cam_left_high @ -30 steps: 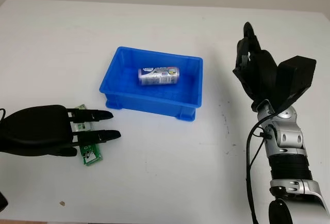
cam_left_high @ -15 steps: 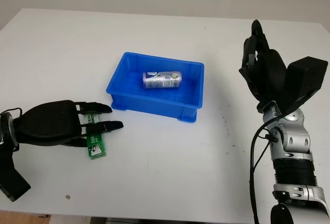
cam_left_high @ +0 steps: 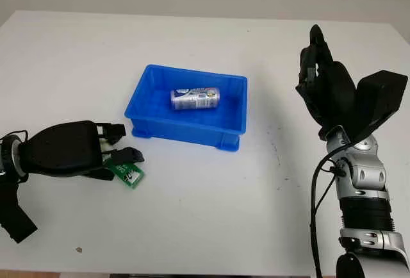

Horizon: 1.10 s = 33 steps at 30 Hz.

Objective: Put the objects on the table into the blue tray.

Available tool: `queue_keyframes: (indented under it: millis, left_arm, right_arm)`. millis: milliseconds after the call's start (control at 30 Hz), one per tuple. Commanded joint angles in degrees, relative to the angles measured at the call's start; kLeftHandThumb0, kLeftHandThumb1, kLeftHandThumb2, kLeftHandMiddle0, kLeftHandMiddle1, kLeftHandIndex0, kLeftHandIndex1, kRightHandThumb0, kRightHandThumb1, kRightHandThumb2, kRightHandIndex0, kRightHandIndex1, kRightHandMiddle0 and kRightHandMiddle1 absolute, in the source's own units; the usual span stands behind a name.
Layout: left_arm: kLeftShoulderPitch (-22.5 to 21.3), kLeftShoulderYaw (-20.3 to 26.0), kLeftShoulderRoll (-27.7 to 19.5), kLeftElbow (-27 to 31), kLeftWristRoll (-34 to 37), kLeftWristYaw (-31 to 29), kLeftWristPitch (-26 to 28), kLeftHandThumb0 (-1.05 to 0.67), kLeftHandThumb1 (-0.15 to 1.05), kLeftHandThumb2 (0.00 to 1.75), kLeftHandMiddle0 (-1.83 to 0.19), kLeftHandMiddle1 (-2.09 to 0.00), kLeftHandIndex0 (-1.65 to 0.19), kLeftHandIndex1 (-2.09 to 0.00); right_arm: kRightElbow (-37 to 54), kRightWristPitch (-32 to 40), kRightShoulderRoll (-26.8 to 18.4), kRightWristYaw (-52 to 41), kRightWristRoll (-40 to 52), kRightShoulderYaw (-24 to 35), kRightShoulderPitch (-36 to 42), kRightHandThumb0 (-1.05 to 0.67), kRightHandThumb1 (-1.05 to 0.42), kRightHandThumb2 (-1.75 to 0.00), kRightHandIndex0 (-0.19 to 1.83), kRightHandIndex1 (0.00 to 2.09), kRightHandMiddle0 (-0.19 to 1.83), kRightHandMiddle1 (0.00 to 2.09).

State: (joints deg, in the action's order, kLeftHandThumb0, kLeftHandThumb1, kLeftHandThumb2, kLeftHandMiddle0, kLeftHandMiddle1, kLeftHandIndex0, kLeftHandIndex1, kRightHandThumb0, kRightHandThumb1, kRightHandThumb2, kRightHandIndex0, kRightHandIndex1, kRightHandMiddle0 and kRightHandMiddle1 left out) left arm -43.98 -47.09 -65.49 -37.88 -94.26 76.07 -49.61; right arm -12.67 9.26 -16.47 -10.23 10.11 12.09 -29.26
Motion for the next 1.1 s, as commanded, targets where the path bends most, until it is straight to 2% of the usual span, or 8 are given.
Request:
queue_keyframes:
  millis: [0, 167, 367, 633, 767, 867, 933, 1067]
  left_arm:
    - [1.4, -1.6, 0.1, 5.5, 0.9, 0.8, -1.7, -0.49, 1.05, 0.43, -0.98, -2.09, -0.37, -2.09]
    - [4.3, 4.1, -2.6, 23.4, 11.6, -7.2, -9.2, -0.49, 1.05, 0.40, -0.78, -2.09, -0.20, -2.09]
    - [11.3, 15.6, -3.2, 34.9, 32.8, -24.3, -16.7, -0.49, 1.05, 0.39, -0.81, -2.09, -0.20, -2.09]
    - [16.8, 31.2, -2.8, 44.6, 60.4, -49.1, -13.7, -0.29, 1.05, 0.29, -0.75, -2.09, -0.10, -2.09]
    - [13.0, 38.3, -0.7, 44.9, 74.3, -61.8, -3.6, -0.48, 1.05, 0.39, -0.61, -2.09, -0.21, -2.09]
    - [4.3, 40.2, 9.0, 37.6, 77.5, -64.4, 0.4, -0.52, 1.05, 0.36, -0.59, -2.09, -0.28, -2.09]
    - [-1.1, 40.2, 11.6, 33.8, 79.3, -69.9, 3.9, -0.44, 1.05, 0.35, -0.56, -2.09, -0.16, -2.09]
    - [-14.2, 38.9, 17.6, 20.1, 78.0, -78.7, 9.8, -0.43, 1.05, 0.38, -0.70, -2.09, -0.33, -2.09]
  right_arm:
    - [-0.2, 0.0, -0.1, -0.1, 0.2, 0.1, -0.3, -0.65, -1.05, -0.82, -0.19, 0.00, -0.19, 0.00]
    - [-0.8, 0.1, -0.1, -0.3, 0.2, 0.1, -0.5, -0.65, -1.05, -0.81, -0.19, 0.00, -0.19, 0.00]
    - [-1.6, -0.2, 0.0, -0.2, 0.0, 0.0, -0.6, -0.64, -1.05, -0.81, -0.19, 0.00, -0.19, 0.00]
    - [-3.8, -1.8, -0.1, -0.8, -0.9, -0.6, -1.2, -0.64, -1.05, -0.81, -0.19, 0.00, -0.19, 0.00]
    - [-4.3, -1.9, 0.1, -0.8, -0.8, -0.7, -1.4, -0.62, -1.05, -0.81, -0.19, 0.00, -0.19, 0.00]
    - [-5.2, -2.4, 0.2, -1.1, -0.6, -0.6, -1.8, -0.64, -1.05, -0.80, -0.19, 0.00, -0.19, 0.00]
    - [-5.8, -3.0, 0.2, -1.2, -0.6, -0.7, -2.1, -0.64, -1.05, -0.80, -0.19, 0.00, -0.19, 0.00]
    - [-6.4, -4.0, 0.4, -1.1, -0.9, -1.0, -2.2, -0.66, -1.05, -0.78, -0.19, 0.00, -0.19, 0.00]
